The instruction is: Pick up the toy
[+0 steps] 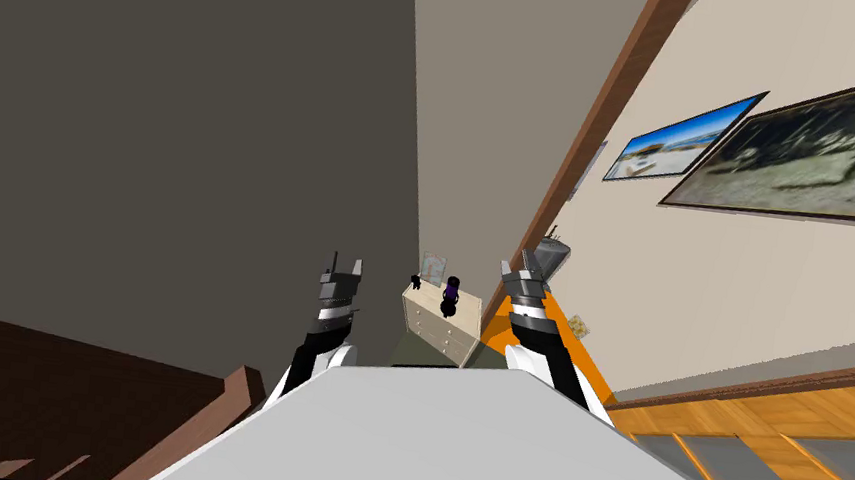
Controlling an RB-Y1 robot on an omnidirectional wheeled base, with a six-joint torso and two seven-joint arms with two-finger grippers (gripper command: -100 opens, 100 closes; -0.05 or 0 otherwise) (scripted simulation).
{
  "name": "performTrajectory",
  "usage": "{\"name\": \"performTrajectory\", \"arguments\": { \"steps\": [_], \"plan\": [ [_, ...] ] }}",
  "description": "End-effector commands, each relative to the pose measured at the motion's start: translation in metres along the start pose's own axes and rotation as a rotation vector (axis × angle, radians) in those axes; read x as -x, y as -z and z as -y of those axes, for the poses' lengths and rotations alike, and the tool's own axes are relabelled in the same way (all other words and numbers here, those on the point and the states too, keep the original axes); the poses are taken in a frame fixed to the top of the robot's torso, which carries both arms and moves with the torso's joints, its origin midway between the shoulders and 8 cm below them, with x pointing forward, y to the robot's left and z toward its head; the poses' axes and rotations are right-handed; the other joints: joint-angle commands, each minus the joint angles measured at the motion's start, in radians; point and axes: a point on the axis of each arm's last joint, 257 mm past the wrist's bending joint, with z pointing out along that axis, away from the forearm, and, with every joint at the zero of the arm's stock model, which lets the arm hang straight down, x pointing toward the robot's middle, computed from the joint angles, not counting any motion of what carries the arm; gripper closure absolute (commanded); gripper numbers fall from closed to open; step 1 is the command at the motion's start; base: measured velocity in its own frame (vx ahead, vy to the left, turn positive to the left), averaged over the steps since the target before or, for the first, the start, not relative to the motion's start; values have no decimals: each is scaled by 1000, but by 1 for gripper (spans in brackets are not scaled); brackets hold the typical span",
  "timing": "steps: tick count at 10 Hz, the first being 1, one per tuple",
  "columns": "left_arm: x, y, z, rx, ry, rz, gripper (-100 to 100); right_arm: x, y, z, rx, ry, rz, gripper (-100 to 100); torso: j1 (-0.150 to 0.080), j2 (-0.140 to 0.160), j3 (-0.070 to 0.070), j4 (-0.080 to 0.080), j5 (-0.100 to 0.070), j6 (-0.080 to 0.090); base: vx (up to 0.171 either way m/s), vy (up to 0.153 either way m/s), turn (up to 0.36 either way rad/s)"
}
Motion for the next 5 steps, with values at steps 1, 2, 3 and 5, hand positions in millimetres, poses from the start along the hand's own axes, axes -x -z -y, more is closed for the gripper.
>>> {"name": "performTrajectory", "arguments": {
  "steps": [1,2,3,5],
  "plan": [
    [-9,-1,-25,60,-3,-32,-100,0,0,0,0,0,0,0,0,0,0,0,0,0,16,11,-116],
    [-12,-1,-34,82,-4,-42,-100,0,0,0,0,0,0,0,1,-1,-1,0,0,1,33,20,-132],
    [-16,0,-44,107,-4,-53,-100,0,0,0,0,0,0,0,1,-2,-1,0,0,0,33,16,-76],
    [-24,1,-68,165,-6,-77,-100,0,0,0,0,0,0,0,1,-2,-1,-1,0,0,28,11,-86]
  ]
}}
